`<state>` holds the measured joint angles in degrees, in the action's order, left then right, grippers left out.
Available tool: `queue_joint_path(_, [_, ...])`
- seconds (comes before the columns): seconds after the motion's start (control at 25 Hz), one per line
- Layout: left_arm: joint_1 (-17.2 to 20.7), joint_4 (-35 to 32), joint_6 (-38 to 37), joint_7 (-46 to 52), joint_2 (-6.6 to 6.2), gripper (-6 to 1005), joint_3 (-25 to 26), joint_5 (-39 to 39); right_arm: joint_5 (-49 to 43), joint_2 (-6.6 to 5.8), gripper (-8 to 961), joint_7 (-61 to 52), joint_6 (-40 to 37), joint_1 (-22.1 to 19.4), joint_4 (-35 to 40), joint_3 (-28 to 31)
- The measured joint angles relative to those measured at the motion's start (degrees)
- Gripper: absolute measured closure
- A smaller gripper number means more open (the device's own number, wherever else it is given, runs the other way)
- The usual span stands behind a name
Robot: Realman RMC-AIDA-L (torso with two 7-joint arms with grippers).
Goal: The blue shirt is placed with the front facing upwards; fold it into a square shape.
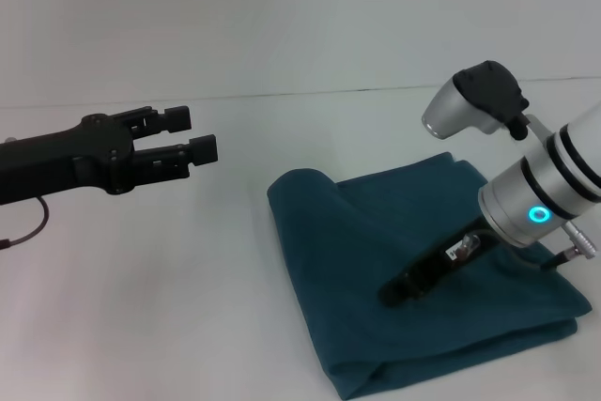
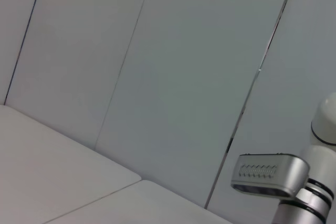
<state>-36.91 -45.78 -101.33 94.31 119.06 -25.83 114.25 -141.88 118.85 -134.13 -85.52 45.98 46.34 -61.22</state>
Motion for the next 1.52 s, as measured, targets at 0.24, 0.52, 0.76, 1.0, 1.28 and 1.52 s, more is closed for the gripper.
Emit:
queue_joint_path(0.24, [-0.06,0.00,0.00,0.01,0.04,176,-0.01,0.00,-1.73,0.47,914,0.83,3.01,0.66,-2.65,-0.30])
queue_joint_path(0.52, [-0.09,-0.01,0.01,0.01,-0.05,177,-0.01,-0.04,-0.22,0.82,915,1.05,0.47,0.86,-3.43,-0.71])
queue_joint_path(0.76, [-0.09,-0.01,0.51,-0.08,-0.06,177,-0.01,-0.09,1.26,0.96,915,1.12,-0.69,1.41,-5.24,-1.98])
queue_joint_path(1.0, [-0.09,-0.01,0.59,-0.09,-0.06,177,-0.01,-0.17,4.72,0.97,915,2.50,-2.06,2.39,-7.29,-3.08])
queue_joint_path(1.28, [-0.03,-0.01,0.65,-0.21,-0.03,177,0.08,-0.76,4.10,0.01,916,1.90,3.82,2.40,-2.20,-2.15])
queue_joint_path(1.52, [0.00,-0.01,0.70,-0.35,0.15,177,0.08,-0.82,0.19,0.61,916,1.89,11.22,2.70,-3.47,-2.50])
